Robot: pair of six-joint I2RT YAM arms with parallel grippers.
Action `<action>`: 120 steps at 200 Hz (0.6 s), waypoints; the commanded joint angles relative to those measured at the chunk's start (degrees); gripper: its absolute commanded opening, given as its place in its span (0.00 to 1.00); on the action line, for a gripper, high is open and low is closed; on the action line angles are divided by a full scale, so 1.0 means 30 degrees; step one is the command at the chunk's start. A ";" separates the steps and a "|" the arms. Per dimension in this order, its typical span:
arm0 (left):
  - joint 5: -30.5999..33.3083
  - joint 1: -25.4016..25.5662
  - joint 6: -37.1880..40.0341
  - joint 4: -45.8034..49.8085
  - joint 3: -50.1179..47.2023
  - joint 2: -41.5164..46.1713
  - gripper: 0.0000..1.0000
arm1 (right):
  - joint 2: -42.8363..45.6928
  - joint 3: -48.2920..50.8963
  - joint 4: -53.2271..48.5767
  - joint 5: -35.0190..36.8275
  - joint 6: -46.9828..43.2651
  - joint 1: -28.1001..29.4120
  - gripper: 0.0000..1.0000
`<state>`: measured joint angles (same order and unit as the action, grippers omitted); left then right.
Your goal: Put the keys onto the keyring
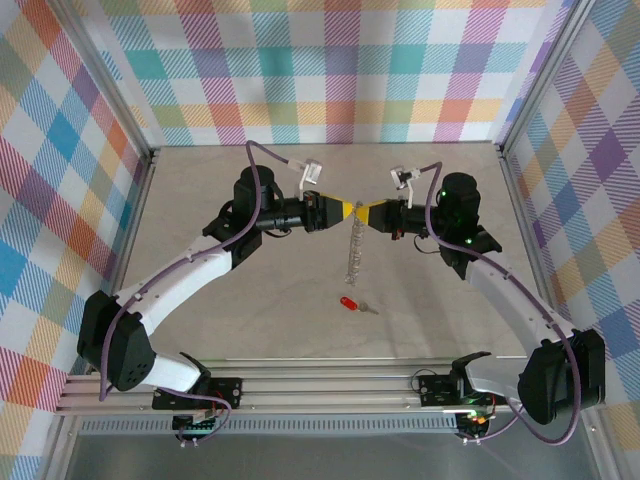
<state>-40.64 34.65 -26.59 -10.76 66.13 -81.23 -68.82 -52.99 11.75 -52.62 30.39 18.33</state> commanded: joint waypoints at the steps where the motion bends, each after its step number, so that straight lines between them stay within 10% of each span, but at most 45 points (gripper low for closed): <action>1: 0.0028 0.0284 -0.0040 -0.1151 -0.0247 -0.0013 0.35 | 0.0580 0.0158 0.1420 -0.0653 0.0326 -0.0045 0.00; 120: 0.0099 0.0724 -0.0076 -0.1681 -0.0275 -0.0244 0.31 | 0.0732 0.0465 0.2799 -0.0884 0.1349 -0.0048 0.00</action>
<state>-40.40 36.03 -26.59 -12.64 66.02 -81.80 -68.03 -51.46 16.08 -53.43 33.69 18.33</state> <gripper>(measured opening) 0.320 0.052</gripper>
